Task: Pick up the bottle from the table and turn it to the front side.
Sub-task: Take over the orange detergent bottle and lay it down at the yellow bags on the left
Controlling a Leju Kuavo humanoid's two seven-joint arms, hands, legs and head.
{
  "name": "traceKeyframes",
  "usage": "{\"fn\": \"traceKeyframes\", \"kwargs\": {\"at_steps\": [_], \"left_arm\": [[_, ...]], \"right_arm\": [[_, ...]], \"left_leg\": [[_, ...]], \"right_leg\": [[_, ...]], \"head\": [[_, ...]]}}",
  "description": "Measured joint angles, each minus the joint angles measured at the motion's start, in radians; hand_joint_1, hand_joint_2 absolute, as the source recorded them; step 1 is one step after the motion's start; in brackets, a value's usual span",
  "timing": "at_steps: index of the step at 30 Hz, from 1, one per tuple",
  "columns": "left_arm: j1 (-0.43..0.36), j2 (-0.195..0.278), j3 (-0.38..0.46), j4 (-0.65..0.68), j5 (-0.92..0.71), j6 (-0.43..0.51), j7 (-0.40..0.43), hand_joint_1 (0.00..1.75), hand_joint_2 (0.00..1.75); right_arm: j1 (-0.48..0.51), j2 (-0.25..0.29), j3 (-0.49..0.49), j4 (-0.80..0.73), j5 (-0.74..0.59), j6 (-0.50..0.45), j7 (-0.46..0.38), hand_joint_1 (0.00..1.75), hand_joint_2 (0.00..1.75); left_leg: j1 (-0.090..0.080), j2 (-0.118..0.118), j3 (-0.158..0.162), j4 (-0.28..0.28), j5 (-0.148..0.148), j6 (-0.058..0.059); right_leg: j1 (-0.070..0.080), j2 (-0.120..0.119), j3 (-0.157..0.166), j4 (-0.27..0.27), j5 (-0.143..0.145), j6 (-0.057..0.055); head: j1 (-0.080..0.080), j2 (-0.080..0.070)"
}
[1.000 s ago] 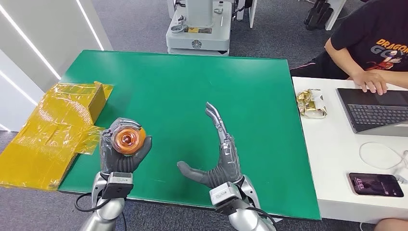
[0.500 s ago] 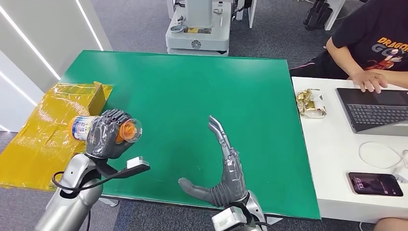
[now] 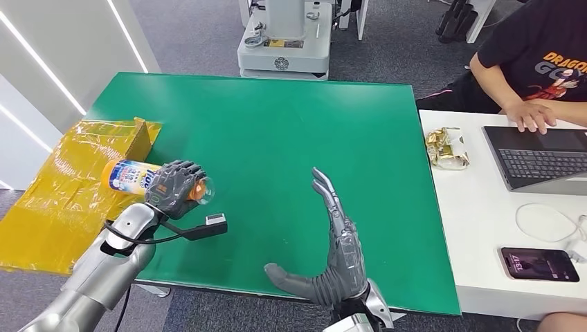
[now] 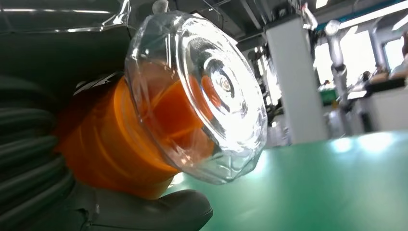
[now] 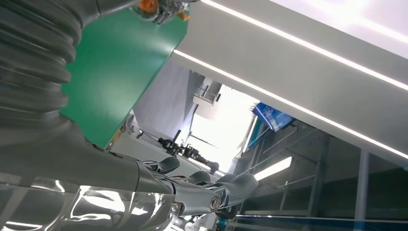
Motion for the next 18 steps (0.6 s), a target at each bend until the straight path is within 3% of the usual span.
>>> {"fn": "traceKeyframes", "kwargs": {"at_steps": [11,18], "left_arm": [[-0.009,0.064,-0.016,0.154,-0.102,-0.053,0.082,1.75,1.75],[-0.01,0.086,-0.015,0.202,-0.123,-0.056,0.087,1.75,1.75]], "right_arm": [[-0.036,-0.004,0.009,0.01,-0.048,-0.013,-0.005,0.0,1.75],[-0.048,-0.004,0.017,0.013,-0.054,-0.016,-0.004,0.0,1.75]], "left_leg": [[0.0,0.0,0.0,0.0,0.0,0.0],[0.0,0.0,0.0,0.0,0.0,0.0]], "right_leg": [[0.0,0.001,0.0,0.0,0.0,0.0],[0.0,0.0,0.0,0.0,0.0,0.0]], "head": [[0.0,0.0],[0.0,0.0]]}}
